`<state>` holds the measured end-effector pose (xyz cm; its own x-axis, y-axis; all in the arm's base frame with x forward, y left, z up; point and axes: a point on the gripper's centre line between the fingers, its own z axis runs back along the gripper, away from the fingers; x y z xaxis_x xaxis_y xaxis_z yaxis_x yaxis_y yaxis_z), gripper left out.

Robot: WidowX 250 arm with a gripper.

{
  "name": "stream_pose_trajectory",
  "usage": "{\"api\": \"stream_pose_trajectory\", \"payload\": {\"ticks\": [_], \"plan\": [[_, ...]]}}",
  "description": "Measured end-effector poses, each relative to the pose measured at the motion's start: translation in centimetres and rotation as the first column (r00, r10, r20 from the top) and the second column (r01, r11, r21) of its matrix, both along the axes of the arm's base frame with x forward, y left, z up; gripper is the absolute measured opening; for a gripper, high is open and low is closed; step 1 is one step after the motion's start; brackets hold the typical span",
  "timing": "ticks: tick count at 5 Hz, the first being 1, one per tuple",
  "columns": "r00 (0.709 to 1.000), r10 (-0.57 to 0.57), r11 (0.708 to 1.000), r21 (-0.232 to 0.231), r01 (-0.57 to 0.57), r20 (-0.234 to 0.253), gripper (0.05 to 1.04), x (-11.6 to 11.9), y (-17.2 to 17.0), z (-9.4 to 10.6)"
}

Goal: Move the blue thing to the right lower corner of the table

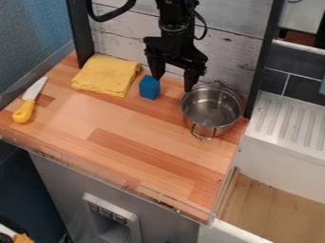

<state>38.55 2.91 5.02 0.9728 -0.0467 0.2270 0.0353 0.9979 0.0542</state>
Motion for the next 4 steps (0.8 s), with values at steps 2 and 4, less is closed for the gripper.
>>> {"api": "stream_pose_trajectory", "payload": {"ticks": [2, 4], "plan": [[0.999, 0.035, 0.998, 0.050, -0.033, -0.041, 1.001, -0.3, 1.5, -1.8], [0.996, 0.073, 0.992, 0.111, -0.068, -0.044, 1.001, -0.3, 4.8, -2.6]]}}
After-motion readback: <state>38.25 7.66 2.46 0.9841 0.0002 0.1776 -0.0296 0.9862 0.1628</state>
